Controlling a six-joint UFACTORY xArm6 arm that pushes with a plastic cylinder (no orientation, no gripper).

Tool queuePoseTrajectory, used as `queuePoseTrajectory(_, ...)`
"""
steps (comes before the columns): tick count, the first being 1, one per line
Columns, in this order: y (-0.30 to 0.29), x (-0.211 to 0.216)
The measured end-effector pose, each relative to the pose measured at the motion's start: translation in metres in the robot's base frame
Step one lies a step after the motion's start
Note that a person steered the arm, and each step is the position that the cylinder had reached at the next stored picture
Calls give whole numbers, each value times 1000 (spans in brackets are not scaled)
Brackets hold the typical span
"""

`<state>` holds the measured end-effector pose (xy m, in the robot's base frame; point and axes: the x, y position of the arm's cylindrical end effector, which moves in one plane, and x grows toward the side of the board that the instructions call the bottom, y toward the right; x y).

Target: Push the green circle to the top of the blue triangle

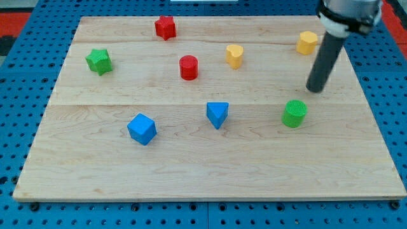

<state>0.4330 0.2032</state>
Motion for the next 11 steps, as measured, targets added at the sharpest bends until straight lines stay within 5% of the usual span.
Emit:
queuePoseTrajectory(2,-39,78)
queuePoseTrajectory(5,-68,57)
queuePoseTrajectory(7,-15,33)
queuePoseTrajectory(11,-89,1)
